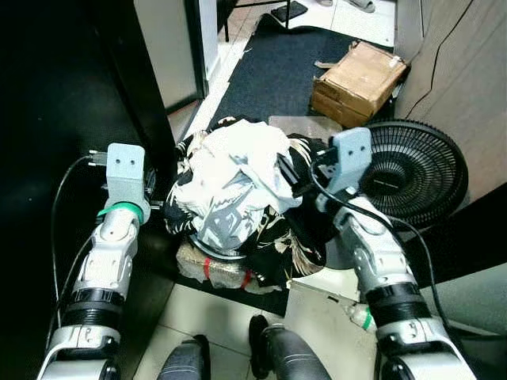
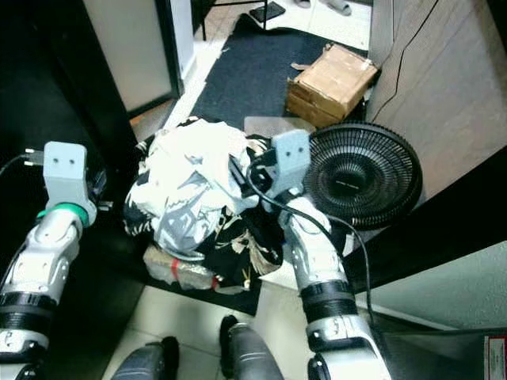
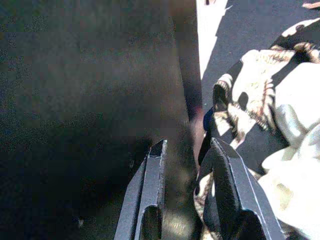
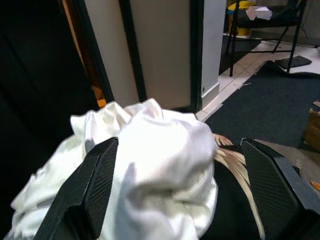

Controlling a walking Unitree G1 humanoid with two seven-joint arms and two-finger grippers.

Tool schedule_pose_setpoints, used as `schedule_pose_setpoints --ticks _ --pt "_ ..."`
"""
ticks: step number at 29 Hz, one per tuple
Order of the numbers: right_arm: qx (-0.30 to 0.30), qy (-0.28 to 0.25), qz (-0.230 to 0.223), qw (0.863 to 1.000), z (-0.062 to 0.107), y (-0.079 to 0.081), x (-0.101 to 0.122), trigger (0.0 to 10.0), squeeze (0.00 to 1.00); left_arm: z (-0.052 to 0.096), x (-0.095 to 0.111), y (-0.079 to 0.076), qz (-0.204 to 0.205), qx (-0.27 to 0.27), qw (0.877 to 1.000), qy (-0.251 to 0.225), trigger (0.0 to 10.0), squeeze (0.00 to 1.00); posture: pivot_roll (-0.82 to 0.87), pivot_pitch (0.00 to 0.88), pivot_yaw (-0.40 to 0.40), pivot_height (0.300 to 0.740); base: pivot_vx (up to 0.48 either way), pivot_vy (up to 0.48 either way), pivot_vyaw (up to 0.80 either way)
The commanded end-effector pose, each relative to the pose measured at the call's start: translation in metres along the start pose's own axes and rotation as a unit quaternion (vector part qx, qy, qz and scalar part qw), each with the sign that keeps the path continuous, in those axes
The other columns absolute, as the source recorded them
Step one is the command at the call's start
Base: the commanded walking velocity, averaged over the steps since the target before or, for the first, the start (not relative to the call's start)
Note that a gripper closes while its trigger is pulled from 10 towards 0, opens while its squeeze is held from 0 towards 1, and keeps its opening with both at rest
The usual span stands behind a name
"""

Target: Clothes washing

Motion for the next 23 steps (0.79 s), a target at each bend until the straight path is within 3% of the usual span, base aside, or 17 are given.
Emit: schedule_pose_setpoints --ticks 1,5,7,11,15,20,21,23 --pt "-0.016 0.037 -0.003 0.999 0.004 -0.003 -0.022 10.0 0.0 0.008 -0.019 0.013 0.01 0.024 0.999 0.034 10.0 0.0 0.01 0.291 0.01 0.74 0.0 0.0 0.0" --pt "-0.038 0.073 0.002 0.997 0.005 -0.008 -0.04 10.0 0.0 0.012 -0.02 0.014 0.009 0.028 0.999 0.034 10.0 0.0 0.02 0.292 0.008 0.74 0.0 0.0 0.0" --pt "-0.062 0.118 0.011 0.991 0.009 -0.016 -0.057 10.0 0.0 0.015 -0.022 0.018 0.006 0.034 0.999 0.037 10.0 0.0 0.04 0.297 0.001 0.74 0.0 0.0 0.0" --pt "-0.075 0.161 0.023 0.984 0.009 -0.021 -0.069 10.0 0.0 0.018 -0.023 0.023 0.005 0.047 0.998 0.04 10.0 0.0 0.05 0.299 -0.01 0.74 0.0 0.0 0.0" --pt "-0.07 0.165 0.023 0.984 0.0 -0.018 -0.065 10.0 0.0 0.022 -0.024 0.033 0.003 0.064 0.997 0.04 10.0 0.0 0.07 0.284 -0.013 0.74 0.0 0.0 0.0" --pt "-0.053 0.142 0.009 0.988 -0.006 -0.014 -0.056 10.0 0.0 0.025 -0.017 0.033 0.004 0.056 0.998 0.025 10.0 0.0 0.06 0.279 -0.009 0.74 0.0 0.0 0.0" --pt "-0.043 0.132 0.004 0.99 -0.006 -0.013 -0.053 10.0 0.0 0.029 0.006 0.015 0.032 -0.012 0.999 -0.017 10.0 0.0 0.04 0.271 0.002 0.74 0.0 0.0 0.0" --pt "-0.035 0.124 0.003 0.992 -0.005 -0.012 -0.052 10.0 0.0 0.042 0.041 -0.015 0.056 -0.12 0.988 -0.074 10.0 0.0 0.04 0.268 0.007 0.74 0.0 0.0 0.0"
Point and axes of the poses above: a point about 5 cm out from each wrist's last joint towards the gripper, its own z axis pointing back from the gripper into the wrist, its own x axis along the axis of the wrist's last joint, y = z × x, the point moved 3 cm from there along -z, pointing out of the wrist towards the gripper, and after that the axes turned 5 degrees about -z, right-handed, at the moved point
